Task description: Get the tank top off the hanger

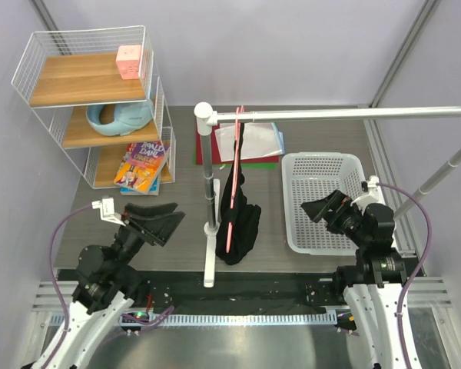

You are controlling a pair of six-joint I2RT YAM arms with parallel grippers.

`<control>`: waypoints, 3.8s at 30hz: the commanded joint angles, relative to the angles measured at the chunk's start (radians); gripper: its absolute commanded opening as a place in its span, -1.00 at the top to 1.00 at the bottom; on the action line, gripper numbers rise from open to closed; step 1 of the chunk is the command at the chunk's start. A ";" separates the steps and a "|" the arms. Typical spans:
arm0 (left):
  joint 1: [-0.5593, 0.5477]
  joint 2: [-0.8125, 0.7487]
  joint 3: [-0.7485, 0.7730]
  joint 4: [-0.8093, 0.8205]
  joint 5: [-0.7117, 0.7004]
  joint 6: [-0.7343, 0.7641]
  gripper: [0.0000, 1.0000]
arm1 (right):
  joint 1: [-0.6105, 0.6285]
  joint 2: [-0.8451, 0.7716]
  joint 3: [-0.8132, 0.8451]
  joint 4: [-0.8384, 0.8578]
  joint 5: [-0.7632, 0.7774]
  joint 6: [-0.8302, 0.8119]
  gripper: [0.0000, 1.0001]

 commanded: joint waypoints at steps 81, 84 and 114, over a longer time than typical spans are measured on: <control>-0.389 0.989 1.029 -0.356 0.078 0.131 1.00 | 0.070 0.302 0.505 0.536 -0.606 0.450 -0.88; -0.389 0.981 1.015 -0.355 0.058 0.127 0.99 | 0.152 0.340 0.497 0.567 -0.565 0.437 -0.88; -0.390 0.976 1.001 -0.412 0.003 0.116 0.99 | 0.758 0.559 0.336 1.061 0.007 0.466 -0.08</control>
